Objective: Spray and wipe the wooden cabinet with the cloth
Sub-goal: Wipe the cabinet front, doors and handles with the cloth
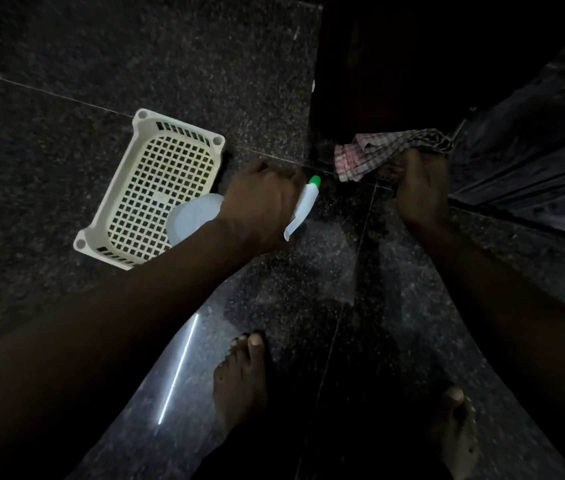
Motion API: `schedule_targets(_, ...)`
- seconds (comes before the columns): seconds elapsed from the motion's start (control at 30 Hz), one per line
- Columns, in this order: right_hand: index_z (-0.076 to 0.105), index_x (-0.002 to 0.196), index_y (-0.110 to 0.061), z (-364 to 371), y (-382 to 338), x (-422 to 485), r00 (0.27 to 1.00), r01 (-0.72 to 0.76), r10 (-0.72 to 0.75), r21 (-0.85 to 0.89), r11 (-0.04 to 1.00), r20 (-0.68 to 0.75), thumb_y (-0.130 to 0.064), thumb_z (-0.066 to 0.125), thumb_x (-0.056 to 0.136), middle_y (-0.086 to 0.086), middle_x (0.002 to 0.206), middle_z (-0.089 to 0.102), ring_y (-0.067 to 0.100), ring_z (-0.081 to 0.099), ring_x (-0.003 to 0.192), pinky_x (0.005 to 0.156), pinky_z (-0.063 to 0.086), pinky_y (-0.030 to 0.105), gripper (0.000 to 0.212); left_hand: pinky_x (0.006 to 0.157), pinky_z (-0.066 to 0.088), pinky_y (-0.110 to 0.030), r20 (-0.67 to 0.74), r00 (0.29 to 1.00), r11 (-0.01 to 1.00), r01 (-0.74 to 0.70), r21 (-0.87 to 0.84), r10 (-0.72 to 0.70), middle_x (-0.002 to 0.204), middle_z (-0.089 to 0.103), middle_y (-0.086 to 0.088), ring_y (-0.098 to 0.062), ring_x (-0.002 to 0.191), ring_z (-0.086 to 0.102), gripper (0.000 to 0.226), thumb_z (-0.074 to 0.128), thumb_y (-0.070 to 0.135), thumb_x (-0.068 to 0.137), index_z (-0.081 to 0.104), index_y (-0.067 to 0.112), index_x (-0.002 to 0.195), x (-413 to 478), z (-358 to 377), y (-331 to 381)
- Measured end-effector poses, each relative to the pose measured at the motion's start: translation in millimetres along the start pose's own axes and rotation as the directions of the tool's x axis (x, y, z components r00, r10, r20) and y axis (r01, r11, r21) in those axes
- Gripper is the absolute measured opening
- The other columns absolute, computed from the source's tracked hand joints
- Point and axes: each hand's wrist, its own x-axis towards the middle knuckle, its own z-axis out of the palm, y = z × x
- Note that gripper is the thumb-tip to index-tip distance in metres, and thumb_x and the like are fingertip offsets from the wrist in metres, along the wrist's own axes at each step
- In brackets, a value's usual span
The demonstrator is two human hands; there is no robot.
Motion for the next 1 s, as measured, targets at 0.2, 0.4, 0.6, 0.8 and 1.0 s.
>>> schedule_targets(0.2,0.074,0.077,-0.034,2.7,6.9,3.8,1.000,0.007,-0.007,0.012,1.000,-0.002,-0.046,0.045,0.086,0.012,0.094,0.073,0.041,0.067,0.097,0.087,0.052,0.059,0.033,0.067,0.031,-0.031,0.028,0.994,0.992,0.105,-0.068,-0.104,0.065,0.061,-0.004,-0.028,0.056,0.055,0.019,0.035,0.028,0.088,0.045,0.019,0.074,-7.0,5.2,1.3)
schedule_targets(0.4,0.069,0.116,-0.011,28.7,-0.9,0.4,0.990,0.039,-0.025,-0.092,0.995,0.141,-0.037,0.037,0.092,0.011,0.123,0.063,0.011,0.056,0.119,0.096,0.038,0.010,0.047,0.067,0.026,-0.034,0.029,0.997,0.995,0.076,-0.058,-0.074,0.079,0.059,-0.004,-0.030,0.069,0.056,0.018,0.030,0.022,0.085,0.046,0.019,0.093,-10.4,6.7,-2.2)
schedule_targets(0.6,0.065,0.117,0.003,71.9,4.6,1.2,0.953,0.040,0.063,-0.327,0.944,0.298,-0.021,0.035,0.100,0.024,0.128,0.061,0.036,0.053,0.123,0.101,0.036,0.030,0.042,0.075,0.033,-0.035,0.121,0.989,0.990,0.097,-0.102,-0.085,0.089,0.061,-0.003,-0.027,0.077,0.058,0.031,0.047,0.033,0.075,0.048,0.017,0.102,-16.8,13.8,-8.8)
schedule_targets(0.8,0.066,0.107,0.008,53.8,11.1,-5.8,0.990,0.000,0.042,-0.288,0.958,0.138,-0.026,0.033,0.093,0.030,0.114,0.065,0.041,0.059,0.108,0.086,0.037,0.033,0.050,0.069,0.023,-0.032,0.084,0.991,0.991,0.113,-0.073,-0.107,0.089,0.059,0.001,-0.026,0.076,0.057,0.040,0.019,0.035,0.077,0.049,0.020,0.099,-16.3,12.6,-9.1)
schedule_targets(1.0,0.062,0.125,0.002,21.4,23.6,-7.4,0.988,-0.114,0.136,-0.267,0.957,0.066,-0.028,0.038,0.100,0.022,0.133,0.059,0.035,0.054,0.123,0.101,0.038,0.035,0.046,0.069,0.020,-0.031,0.061,0.994,0.994,0.096,-0.053,-0.092,0.087,0.058,0.002,-0.025,0.075,0.056,0.030,0.028,0.029,0.081,0.048,0.019,0.102,-14.1,10.0,-8.1)
